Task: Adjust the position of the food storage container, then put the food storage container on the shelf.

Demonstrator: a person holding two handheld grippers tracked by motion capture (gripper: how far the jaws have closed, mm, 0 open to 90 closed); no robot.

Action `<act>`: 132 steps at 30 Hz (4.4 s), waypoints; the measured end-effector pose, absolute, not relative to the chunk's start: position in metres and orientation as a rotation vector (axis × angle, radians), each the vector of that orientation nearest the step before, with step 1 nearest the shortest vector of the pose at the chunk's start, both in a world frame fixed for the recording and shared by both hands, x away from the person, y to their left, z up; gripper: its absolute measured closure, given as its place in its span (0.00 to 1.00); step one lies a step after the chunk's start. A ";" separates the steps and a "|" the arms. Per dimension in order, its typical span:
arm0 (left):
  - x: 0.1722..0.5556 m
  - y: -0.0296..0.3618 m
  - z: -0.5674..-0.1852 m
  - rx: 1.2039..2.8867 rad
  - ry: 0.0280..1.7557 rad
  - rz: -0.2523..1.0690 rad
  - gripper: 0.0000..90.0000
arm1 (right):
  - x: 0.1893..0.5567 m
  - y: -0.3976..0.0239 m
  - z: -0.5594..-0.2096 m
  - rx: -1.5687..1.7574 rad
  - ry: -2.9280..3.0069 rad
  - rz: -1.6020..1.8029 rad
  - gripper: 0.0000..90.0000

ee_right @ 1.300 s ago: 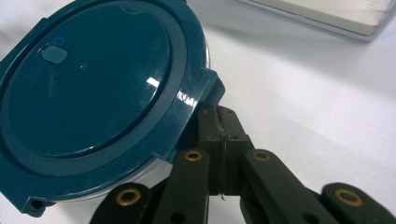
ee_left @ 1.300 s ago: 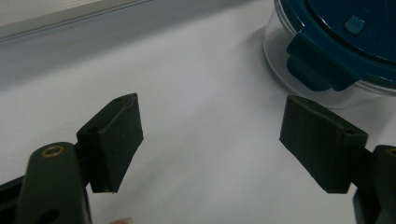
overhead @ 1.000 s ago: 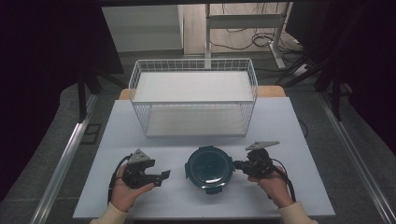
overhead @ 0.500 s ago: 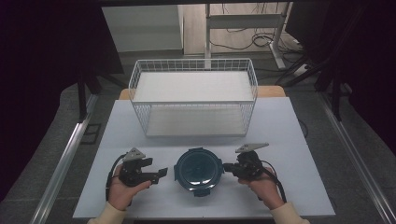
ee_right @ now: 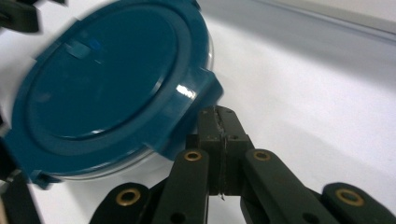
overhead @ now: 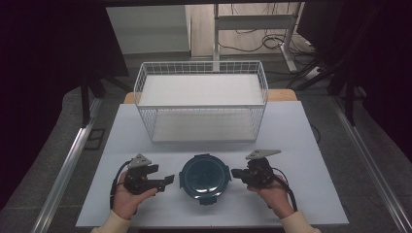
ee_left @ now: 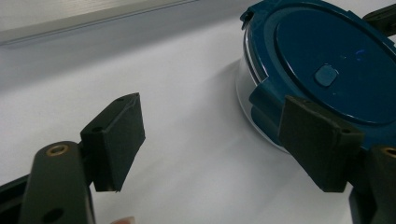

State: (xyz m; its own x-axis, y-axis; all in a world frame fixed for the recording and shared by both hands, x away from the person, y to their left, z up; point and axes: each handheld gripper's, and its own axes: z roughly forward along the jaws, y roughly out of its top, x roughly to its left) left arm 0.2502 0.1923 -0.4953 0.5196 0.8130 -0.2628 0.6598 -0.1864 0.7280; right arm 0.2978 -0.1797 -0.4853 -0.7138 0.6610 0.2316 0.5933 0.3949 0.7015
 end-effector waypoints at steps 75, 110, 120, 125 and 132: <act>0.270 0.148 -0.522 1.733 1.289 -0.372 0.20 | 0.317 -0.145 -0.511 1.648 2.657 1.442 0.14; 0.261 0.154 -0.506 1.624 1.359 -0.342 0.44 | 0.302 -0.166 -0.500 1.730 2.517 1.617 0.42; 0.261 0.155 -0.501 1.623 1.353 -0.319 0.45 | 0.301 -0.165 -0.497 1.694 2.517 1.625 0.44; 0.261 0.157 -0.499 1.623 1.348 -0.304 0.46 | 0.301 -0.164 -0.496 1.676 2.527 1.623 0.44; 0.261 0.158 -0.494 1.621 1.327 -0.296 0.46 | 0.300 -0.164 -0.491 1.640 2.525 1.626 0.44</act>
